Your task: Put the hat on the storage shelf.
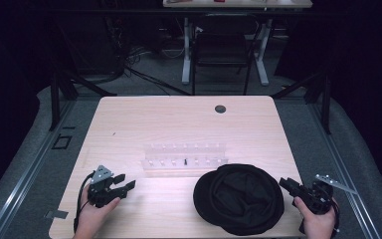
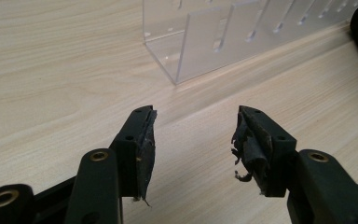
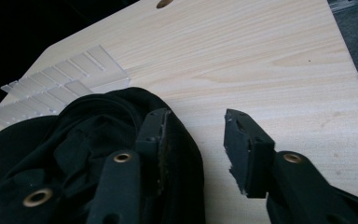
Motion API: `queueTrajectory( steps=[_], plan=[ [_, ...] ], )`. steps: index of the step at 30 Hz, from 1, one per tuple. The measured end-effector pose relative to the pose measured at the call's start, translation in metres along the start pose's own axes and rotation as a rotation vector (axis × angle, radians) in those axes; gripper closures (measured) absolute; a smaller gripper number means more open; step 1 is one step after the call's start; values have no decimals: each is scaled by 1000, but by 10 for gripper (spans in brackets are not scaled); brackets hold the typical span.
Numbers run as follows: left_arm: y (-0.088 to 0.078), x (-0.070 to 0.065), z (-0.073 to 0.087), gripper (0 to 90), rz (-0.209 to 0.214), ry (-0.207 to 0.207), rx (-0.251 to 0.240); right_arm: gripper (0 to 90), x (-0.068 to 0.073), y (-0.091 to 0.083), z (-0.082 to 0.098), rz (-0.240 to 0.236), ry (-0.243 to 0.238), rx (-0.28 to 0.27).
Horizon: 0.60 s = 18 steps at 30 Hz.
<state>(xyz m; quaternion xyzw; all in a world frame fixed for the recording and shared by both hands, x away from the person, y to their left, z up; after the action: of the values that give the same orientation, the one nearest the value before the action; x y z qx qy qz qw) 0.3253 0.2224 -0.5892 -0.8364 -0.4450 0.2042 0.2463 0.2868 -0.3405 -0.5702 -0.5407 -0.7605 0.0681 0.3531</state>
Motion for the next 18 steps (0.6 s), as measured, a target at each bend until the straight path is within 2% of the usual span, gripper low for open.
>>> queueTrajectory(
  steps=[4,6,7,8,12,13,14,18],
  plan=[
    [-1,0,-1,474,4,-6,-1,628,2,-1,-1,-9,-2,-9],
    [-2,0,-2,474,3,-5,-6,628,1,-3,-1,1,-13,4],
    [-2,0,-2,474,6,-7,-12,628,2,-2,0,-27,15,15],
    [-2,0,-2,474,6,-7,-12,627,1,-3,1,-25,19,34],
    [-2,0,-2,474,8,-4,-9,633,1,-1,3,-9,42,49],
    [-2,0,-2,474,6,-5,-12,634,1,-3,3,8,34,64],
    [-2,-1,-3,473,6,-6,-16,636,2,-4,2,14,53,62],
    [-3,-1,-2,469,12,-16,-17,640,2,-6,3,43,60,88]
  ],
)
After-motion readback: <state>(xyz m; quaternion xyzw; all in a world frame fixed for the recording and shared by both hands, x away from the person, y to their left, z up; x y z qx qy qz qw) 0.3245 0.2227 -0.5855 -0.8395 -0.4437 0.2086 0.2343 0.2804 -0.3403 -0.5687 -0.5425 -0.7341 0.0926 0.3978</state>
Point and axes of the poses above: each handheld gripper's, and its own axes: y roughly forward along the jaws, z roughly out of its underside, x roughly to its left, the point moved 5 cm from there along y, roughly forward along the jaws, and after that the axes turned 1 degree about -z, right-handed, at the moved point
